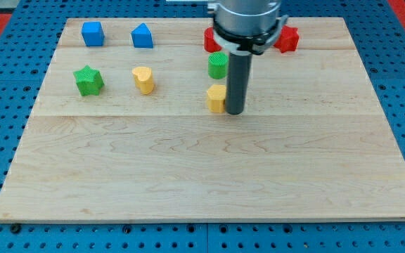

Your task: Move your arm close to the green circle

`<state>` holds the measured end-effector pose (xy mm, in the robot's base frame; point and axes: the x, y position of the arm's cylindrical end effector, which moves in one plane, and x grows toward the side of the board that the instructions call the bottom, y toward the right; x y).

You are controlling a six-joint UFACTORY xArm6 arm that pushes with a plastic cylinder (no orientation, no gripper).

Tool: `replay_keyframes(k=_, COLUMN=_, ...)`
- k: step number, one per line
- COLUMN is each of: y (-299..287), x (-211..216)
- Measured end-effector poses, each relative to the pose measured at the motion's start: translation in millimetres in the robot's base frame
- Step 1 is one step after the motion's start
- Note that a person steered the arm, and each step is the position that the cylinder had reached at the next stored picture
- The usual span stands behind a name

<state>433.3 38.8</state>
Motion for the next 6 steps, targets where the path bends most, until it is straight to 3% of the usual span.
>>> replay_keyframes(k=1, y=22.5, x=14.5)
replay_keyframes(k=2, y=-57.9, x=36.2)
replay_keyframes(k=3, y=-137.4, x=19.0)
replay_keyframes(k=5, y=-55.7, x=-29.7)
replay_keyframes(k=6, y=-58.9, x=-78.1)
